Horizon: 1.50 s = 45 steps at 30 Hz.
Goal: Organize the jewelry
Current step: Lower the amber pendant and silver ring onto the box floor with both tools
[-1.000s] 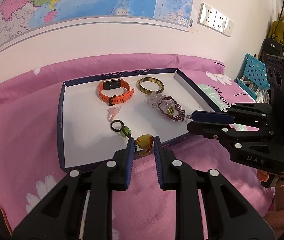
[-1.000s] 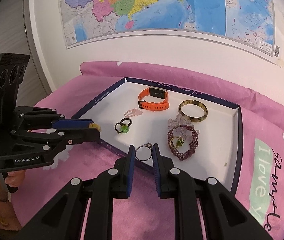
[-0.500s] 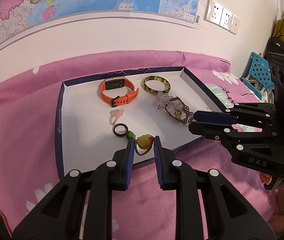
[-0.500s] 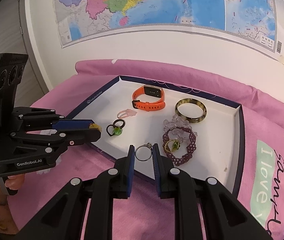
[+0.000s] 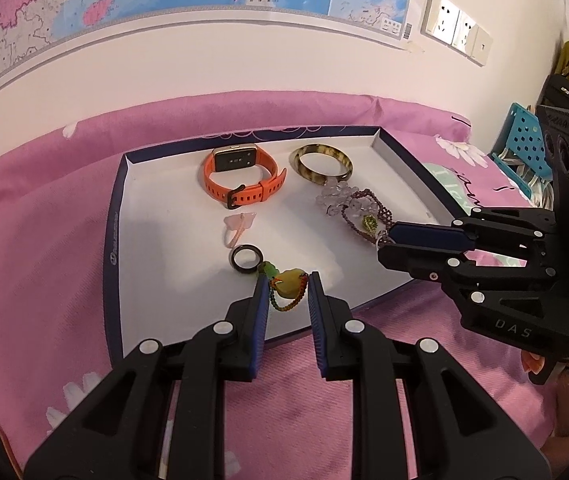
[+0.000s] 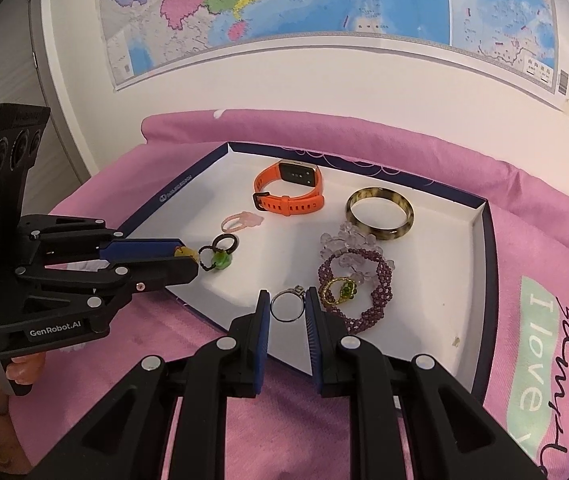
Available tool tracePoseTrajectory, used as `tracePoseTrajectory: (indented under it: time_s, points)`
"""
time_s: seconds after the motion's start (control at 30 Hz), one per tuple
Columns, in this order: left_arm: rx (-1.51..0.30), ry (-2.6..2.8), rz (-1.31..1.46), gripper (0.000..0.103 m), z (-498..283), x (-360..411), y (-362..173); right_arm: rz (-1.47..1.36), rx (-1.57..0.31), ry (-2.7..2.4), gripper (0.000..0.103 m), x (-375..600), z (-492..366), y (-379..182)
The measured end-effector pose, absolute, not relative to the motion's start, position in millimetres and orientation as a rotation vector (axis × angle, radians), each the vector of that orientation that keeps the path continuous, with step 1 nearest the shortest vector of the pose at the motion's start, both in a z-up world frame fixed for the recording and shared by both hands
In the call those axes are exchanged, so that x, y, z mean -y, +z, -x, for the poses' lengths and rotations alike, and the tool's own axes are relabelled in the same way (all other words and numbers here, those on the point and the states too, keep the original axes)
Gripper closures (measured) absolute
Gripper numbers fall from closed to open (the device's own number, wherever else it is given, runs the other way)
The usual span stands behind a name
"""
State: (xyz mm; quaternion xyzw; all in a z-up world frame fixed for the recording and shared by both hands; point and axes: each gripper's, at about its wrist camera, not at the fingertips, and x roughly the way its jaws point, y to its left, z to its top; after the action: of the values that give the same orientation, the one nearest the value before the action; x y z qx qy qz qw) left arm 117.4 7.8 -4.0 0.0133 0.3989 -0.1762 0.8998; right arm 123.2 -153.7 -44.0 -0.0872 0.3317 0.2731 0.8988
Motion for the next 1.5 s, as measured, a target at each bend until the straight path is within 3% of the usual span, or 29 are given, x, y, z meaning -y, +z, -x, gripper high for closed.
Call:
tracePoseTrajectory:
  time_s: [1.5]
  points:
    - [-0.859, -0.329, -0.015, 0.083, -131.2, -7.8, -15.0, 0.170, -0.720, 0.546, 0.087, 154.6, -138.9, -50.7]
